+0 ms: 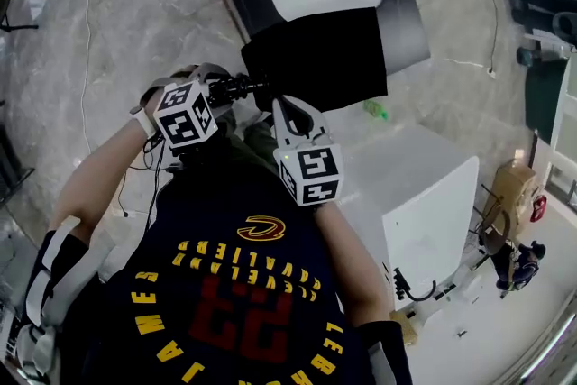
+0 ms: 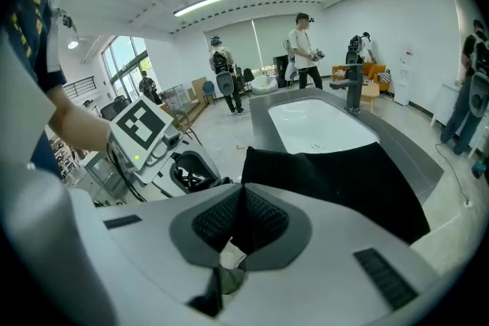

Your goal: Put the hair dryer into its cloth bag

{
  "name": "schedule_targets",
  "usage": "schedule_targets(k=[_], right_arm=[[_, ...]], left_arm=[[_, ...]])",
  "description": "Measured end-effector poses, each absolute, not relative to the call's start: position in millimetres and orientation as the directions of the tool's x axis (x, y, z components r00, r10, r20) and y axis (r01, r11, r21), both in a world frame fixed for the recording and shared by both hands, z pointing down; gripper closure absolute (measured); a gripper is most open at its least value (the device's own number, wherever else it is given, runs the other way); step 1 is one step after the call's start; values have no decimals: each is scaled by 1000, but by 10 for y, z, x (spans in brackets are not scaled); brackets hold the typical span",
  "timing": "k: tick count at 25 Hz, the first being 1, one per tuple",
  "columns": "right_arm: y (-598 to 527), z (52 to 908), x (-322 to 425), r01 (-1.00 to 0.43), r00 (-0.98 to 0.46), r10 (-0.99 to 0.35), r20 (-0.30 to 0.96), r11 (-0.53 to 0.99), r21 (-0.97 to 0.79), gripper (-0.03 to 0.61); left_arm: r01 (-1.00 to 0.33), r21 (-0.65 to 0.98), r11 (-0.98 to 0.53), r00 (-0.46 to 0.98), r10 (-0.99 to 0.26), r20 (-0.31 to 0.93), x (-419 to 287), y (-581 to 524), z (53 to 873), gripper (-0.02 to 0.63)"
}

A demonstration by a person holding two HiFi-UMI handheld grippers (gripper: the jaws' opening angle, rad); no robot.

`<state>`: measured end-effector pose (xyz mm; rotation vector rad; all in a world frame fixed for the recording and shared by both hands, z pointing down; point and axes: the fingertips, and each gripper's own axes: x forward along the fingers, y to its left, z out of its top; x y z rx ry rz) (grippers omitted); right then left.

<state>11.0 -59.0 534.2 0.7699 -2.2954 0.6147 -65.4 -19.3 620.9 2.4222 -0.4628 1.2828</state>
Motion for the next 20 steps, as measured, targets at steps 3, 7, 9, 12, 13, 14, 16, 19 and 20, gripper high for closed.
schedule_targets(k=[3, 7, 9, 12, 13, 14, 16, 19, 20], right_arm=[[-635, 5302, 173, -668, -642, -372, 670, 701, -251, 563], [-751, 5257, 260, -692, -646, -402, 649, 666, -276, 563], [-788, 5270, 296, -702, -643, -415, 644, 655, -279, 564], [-820, 5279, 319, -712, -641, -426, 638, 640, -289, 563], [-829, 5268, 326, -716, -641, -429, 637, 634, -293, 564], [-835, 5256, 334, -720, -639, -432, 636, 627, -297, 563], [-844, 5234, 356, -728, -635, -438, 637, 616, -302, 563], [-866, 5215, 396, -733, -632, -441, 637, 606, -309, 563], [-873, 5211, 411, -735, -632, -442, 637, 603, -311, 563]], left_arm=[[-426, 153, -892, 527, -108, 843, -454, -313, 6207, 385], [-436, 136, -890, 521, -126, 844, -153, -569, 6272, 385], [-456, 128, -881, 517, -145, 844, -11, -697, 6350, 385], [-497, 125, -859, 525, -183, 831, 178, -868, 6420, 383], [-510, 123, -852, 531, -199, 824, 239, -918, 6430, 383], [-520, 121, -846, 540, -216, 813, 299, -958, 6437, 383], [-529, 115, -841, 569, -250, 783, 385, -1003, 6430, 380], [-528, 93, -844, 598, -292, 747, 340, -998, 6361, 371], [-535, 93, -839, 600, -301, 741, 266, -972, 6336, 346]])
